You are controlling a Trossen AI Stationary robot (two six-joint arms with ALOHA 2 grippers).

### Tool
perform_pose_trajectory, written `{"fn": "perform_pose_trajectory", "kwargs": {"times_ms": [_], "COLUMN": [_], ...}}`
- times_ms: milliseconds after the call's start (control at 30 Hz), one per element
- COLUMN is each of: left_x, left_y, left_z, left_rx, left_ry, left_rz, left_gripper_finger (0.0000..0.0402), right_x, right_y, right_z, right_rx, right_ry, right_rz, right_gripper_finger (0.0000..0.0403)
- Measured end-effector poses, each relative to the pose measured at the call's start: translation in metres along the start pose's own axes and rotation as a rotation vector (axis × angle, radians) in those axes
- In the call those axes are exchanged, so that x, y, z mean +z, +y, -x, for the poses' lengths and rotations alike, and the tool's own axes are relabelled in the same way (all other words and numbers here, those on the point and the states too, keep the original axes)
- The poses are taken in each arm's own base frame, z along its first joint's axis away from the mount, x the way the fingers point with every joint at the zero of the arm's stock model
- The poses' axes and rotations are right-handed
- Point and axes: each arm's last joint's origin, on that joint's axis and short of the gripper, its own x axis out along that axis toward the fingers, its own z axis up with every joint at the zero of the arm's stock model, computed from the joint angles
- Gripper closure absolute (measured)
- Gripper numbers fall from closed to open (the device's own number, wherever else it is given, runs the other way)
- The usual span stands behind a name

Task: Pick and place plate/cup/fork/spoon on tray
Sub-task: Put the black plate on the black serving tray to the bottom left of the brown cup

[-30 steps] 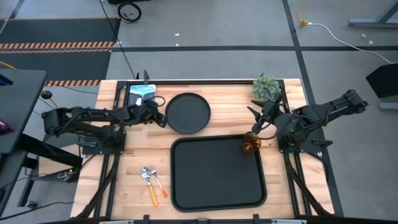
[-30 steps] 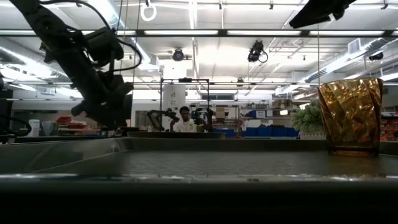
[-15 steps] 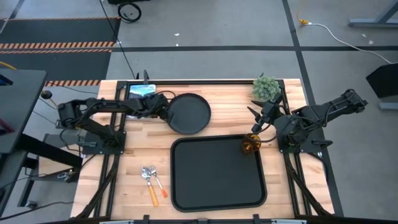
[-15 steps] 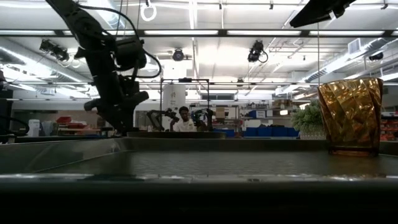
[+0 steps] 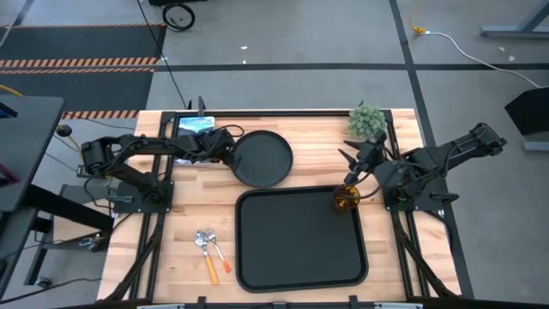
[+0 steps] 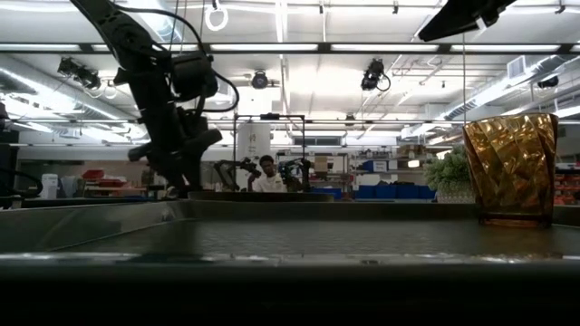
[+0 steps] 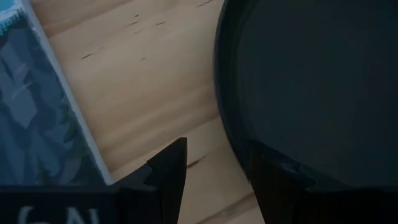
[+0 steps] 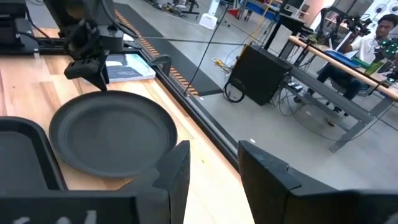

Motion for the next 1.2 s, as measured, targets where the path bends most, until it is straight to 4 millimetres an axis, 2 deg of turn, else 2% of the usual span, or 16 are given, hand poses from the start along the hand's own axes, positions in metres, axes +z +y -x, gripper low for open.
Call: {"fn": "perform_pose_trajectory", "kwargs": {"times_ms": [633, 1000, 1200], "left_x": [-0.015, -0.014, -0.011], "left_y": [-0.010, -0.011, -0.009], "left_z": [-0.020, -0.020, -0.021], "left_rx": [-0.069, -0.072, -0.072], "left_ry": [0.149, 0.133, 0.133], "left_rz": [-0.019, -0.013, 0.000], "left_gripper_finger": [0.0234, 0.0315, 0.0345], "right_x": [0.000, 0.000, 0.000], "right_y": [0.006, 0.006, 0.006], "right_z": [-0.004, -0.004, -0.004], "right_rx": [-0.002, -0.002, -0.003], "right_ry": [0.008, 0.008, 0.008], "right_rz": [0.019, 0.020, 0.019], "right_gripper_finger": [0.0260, 0.0260, 0.0260]}}
